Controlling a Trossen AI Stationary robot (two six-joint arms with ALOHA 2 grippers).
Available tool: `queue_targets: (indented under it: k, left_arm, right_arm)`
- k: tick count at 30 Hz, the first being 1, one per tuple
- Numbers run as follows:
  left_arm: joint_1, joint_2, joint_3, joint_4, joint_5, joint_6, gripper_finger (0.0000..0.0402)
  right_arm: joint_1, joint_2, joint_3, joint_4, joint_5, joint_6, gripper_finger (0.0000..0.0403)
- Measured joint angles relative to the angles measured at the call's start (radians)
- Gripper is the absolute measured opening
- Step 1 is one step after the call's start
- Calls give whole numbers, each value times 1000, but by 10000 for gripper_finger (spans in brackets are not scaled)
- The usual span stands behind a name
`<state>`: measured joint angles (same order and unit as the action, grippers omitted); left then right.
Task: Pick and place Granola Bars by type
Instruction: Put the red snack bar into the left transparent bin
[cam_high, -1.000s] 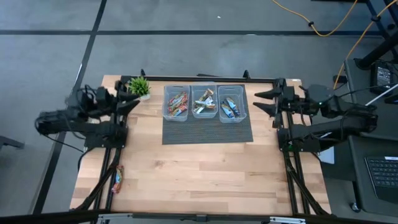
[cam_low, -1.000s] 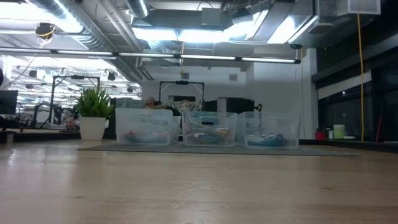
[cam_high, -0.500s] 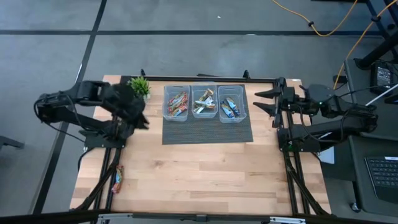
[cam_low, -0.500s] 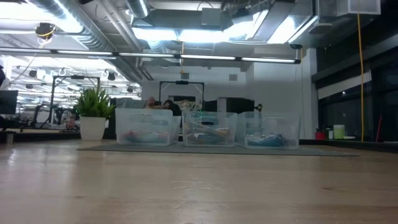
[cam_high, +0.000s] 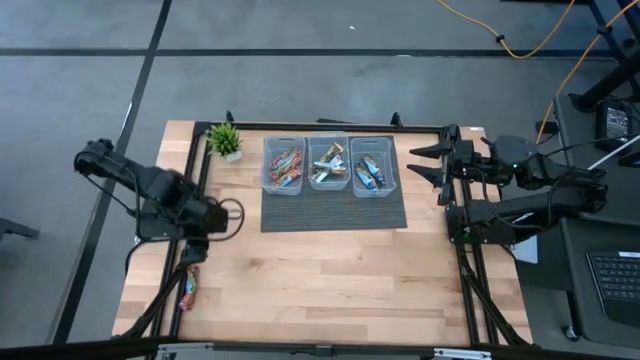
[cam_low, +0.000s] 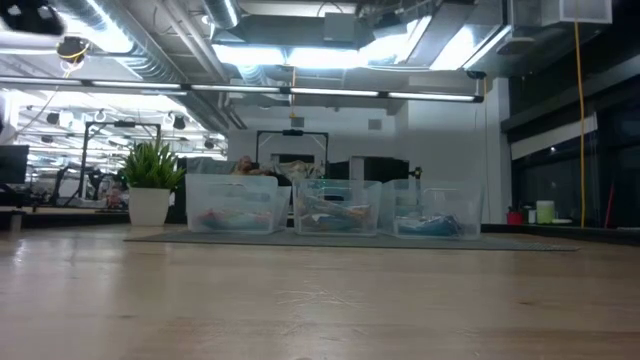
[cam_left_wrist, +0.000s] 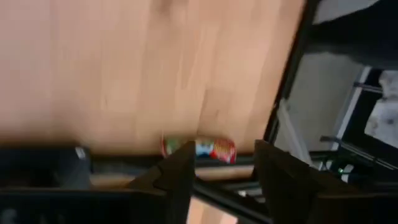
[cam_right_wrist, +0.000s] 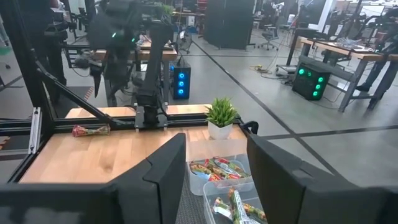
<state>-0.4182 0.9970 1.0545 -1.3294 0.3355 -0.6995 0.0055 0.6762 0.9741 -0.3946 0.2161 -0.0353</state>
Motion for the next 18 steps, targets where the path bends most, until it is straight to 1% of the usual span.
queue_targets:
  k: [3,9,14,18]
  left_arm:
    - [-93,0,-82,48,6,-137,185]
    - [-293,12,-245,255,40,-320,239]
    - [-424,51,-316,262,51,-485,259]
    - [-506,115,-327,271,50,-517,263]
  right_arm:
    - [0,0,0,0,0,0,174]
    - [0,0,0,2,0,16,174]
    - [0,0,0,8,0,31,174]
    - [0,1,0,32,0,30,174]
